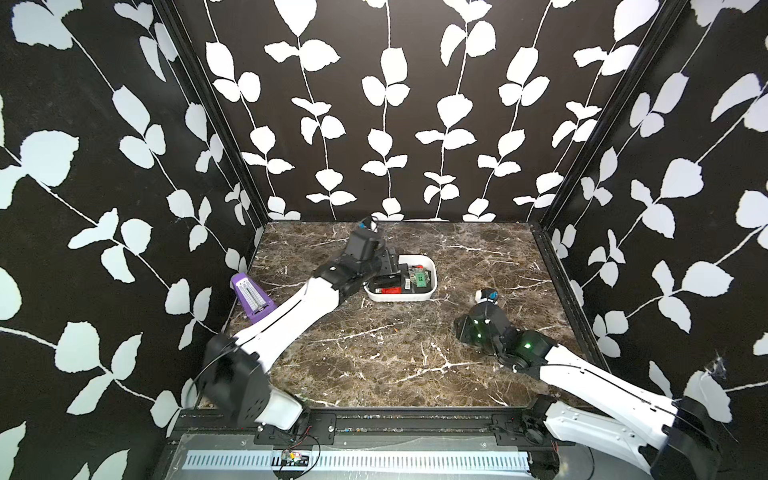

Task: Put the tea bags into the storage box
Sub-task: Place the tea bag in the storage box, then reset both arms

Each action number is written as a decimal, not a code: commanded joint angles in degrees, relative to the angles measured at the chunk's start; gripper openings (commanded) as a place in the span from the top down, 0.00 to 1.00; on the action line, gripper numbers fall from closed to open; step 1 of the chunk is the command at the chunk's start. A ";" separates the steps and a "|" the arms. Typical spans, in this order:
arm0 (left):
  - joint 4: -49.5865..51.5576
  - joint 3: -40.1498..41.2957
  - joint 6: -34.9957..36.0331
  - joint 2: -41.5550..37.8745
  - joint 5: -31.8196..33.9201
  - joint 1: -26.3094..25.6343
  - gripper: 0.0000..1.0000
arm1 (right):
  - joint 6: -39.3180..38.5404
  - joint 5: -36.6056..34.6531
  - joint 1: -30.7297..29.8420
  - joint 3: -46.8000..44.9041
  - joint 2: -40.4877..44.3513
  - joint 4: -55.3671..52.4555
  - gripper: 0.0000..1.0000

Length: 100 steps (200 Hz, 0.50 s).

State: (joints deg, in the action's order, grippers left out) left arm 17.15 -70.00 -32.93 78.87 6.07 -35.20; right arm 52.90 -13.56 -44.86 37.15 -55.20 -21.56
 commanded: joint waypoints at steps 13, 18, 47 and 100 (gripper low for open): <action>4.73 5.88 9.74 -11.41 5.56 0.22 0.02 | -4.65 -5.38 -0.27 5.44 3.57 -5.89 0.40; 4.74 6.82 10.75 -13.01 6.32 0.22 0.01 | -5.42 -6.12 -0.23 5.98 3.91 -6.31 0.37; 5.16 12.35 16.01 -22.19 16.48 0.14 0.01 | -9.96 -13.97 -0.29 9.77 5.90 -8.81 0.05; -2.54 22.46 28.12 -28.56 41.74 0.22 0.01 | -43.55 -24.75 -0.29 2.90 10.89 15.94 0.01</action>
State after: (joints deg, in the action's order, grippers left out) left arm 19.75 -52.77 -12.29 51.27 30.68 -35.20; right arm 33.47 -32.49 -44.86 44.01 -46.11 -22.04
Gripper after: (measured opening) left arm 0.990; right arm 0.989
